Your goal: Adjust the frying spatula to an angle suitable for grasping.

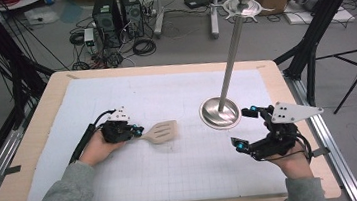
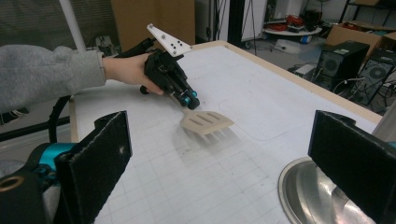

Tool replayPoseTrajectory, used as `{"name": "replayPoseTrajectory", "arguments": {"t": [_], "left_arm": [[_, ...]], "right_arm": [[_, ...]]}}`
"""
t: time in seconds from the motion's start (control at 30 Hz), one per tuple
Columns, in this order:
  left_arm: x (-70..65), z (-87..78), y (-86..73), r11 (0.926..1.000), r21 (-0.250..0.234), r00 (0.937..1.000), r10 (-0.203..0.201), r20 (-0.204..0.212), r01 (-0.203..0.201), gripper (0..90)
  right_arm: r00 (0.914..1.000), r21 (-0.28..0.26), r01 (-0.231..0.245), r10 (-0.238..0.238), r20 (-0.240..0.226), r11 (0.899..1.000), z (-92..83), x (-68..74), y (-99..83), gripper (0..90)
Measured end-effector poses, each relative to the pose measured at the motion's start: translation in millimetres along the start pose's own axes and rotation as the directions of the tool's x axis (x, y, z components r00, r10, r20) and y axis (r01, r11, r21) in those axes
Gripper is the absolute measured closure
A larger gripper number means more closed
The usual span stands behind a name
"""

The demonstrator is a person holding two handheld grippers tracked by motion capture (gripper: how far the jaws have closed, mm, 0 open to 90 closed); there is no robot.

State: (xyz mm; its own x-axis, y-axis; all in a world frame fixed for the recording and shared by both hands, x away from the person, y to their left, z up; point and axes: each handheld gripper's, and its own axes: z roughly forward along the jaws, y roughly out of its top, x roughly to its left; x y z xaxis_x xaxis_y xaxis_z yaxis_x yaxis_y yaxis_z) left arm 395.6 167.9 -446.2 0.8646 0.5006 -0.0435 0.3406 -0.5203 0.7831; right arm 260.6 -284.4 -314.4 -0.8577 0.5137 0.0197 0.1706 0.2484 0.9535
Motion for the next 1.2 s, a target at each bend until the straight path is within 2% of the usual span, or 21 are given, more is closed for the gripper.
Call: {"name": "replayPoseTrajectory", "arguments": {"t": [0.33, 0.43, 0.53, 0.67, 0.7, 0.83, 0.93, 1.03, 1.1, 1.2], "left_arm": [[-5.8, -1.5, 1.0, 0.9997, 0.013, 0.9994, -0.022, -0.028, 0.022, 89.8], [-8.2, -3.1, -0.4, 0.9997, 0.014, 0.9994, -0.018, -0.028, 0.018, 89.8], [-9.1, -4.8, -2.4, 0.9996, 0.009, 0.9995, -0.028, -0.014, 0.028, 89.8], [-9.0, -6.5, -4.6, 0.9979, 0.007, 0.9979, -0.064, 0.009, 0.064, 89.8], [-10.3, -7.3, -4.5, 0.9987, 0.013, 0.9988, -0.049, 0.004, 0.049, 89.8], [-13.8, -10.3, -5.2, 0.9988, 0.020, 0.9990, -0.044, 0.010, 0.044, 89.8], [-15.3, -13.7, -7.5, 0.9991, 0.009, 0.9987, -0.041, 0.031, 0.041, 89.8], [-15.3, -17.6, -9.4, 0.9997, 0.014, 0.9980, -0.021, 0.060, 0.020, 89.8], [-14.8, -19.1, -10.8, 0.9996, 0.018, 0.9969, -0.024, 0.076, 0.022, 89.8], [-15.4, -19.8, -11.9, 0.9995, 0.015, 0.9965, -0.028, 0.079, 0.026, 89.8]], "right_arm": [[1.0000, 0.000, 0.002, -0.002, 0.004, 1.000, -1.0, -0.5, -0.5, 5.0], [1.0000, 0.000, 0.002, -0.002, 0.002, 1.000, -1.0, 0.3, -0.1, 5.1], [1.0000, 0.001, 0.002, -0.002, 0.002, 1.000, -0.7, 0.5, 0.0, 5.0], [1.0000, 0.006, 0.001, -0.001, 0.001, 1.000, 0.6, 0.8, -0.3, 5.1], [1.0000, 0.005, 0.004, -0.004, 0.002, 1.000, 1.0, 0.8, -0.3, 5.1], [1.0000, 0.008, 0.003, -0.003, -0.002, 1.000, 1.0, 1.4, 0.0, 5.0], [1.0000, 0.006, 0.006, -0.006, -0.001, 1.000, 0.7, 1.2, -0.1, 5.0], [1.0000, 0.014, 0.006, -0.006, 0.000, 1.000, 1.2, 1.6, -0.2, 5.1], [0.9999, 0.016, 0.010, -0.010, -0.001, 1.000, 1.8, 1.5, -0.3, 5.0], [1.0000, 0.018, 0.007, -0.007, -0.002, 1.000, 2.2, 1.5, -0.3, 5.1]]}}
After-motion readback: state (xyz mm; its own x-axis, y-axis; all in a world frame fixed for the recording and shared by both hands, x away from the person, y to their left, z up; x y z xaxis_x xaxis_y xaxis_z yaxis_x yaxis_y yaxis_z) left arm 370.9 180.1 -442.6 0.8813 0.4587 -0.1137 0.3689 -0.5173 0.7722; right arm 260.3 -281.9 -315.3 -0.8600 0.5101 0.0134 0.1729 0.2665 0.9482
